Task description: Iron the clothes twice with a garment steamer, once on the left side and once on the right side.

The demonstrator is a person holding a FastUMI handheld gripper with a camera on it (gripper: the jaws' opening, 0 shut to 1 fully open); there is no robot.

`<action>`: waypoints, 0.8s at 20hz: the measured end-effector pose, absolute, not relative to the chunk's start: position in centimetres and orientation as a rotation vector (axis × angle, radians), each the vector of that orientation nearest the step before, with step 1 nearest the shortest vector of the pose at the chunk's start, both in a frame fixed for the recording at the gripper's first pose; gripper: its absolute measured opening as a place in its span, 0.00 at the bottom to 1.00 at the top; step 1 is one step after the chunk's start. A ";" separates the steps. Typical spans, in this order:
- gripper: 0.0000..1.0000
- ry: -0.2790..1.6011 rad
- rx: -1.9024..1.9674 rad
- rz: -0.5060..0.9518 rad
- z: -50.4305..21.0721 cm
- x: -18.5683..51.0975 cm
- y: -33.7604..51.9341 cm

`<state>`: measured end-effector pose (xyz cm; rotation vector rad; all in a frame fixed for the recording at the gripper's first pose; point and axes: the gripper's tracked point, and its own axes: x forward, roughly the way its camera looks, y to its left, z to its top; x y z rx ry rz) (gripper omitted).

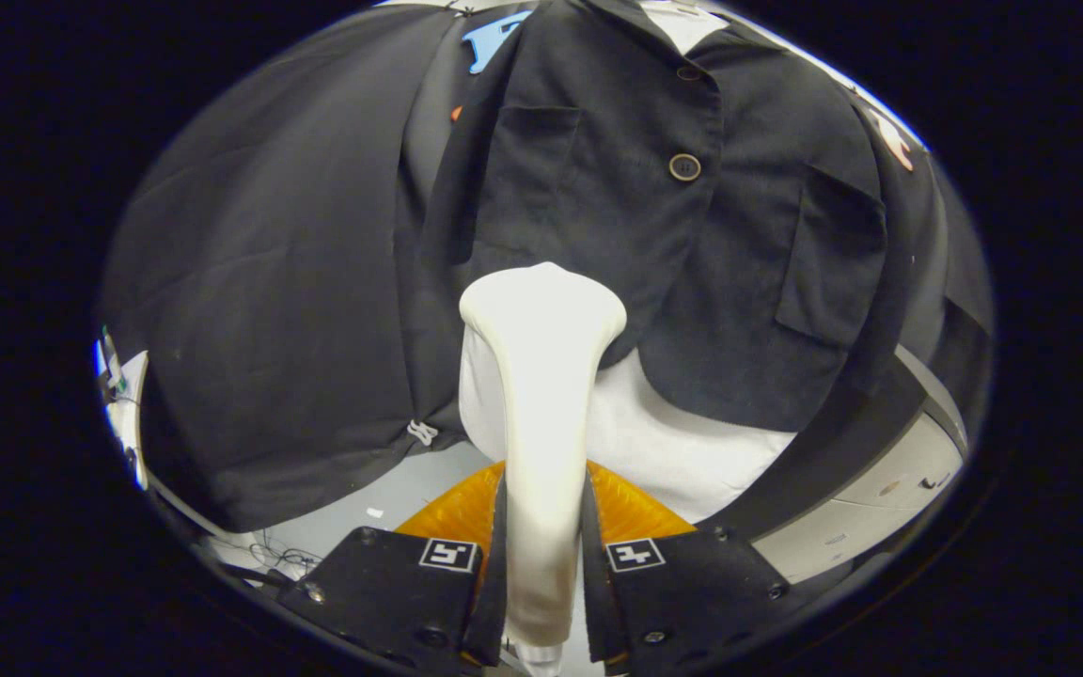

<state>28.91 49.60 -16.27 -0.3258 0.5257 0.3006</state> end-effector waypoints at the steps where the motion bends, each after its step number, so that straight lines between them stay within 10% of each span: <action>1: 0.37 0.533 -0.326 0.303 -16.5 28.7 49.5; 16: 0.37 0.486 -0.306 0.328 -14.0 21.8 46.3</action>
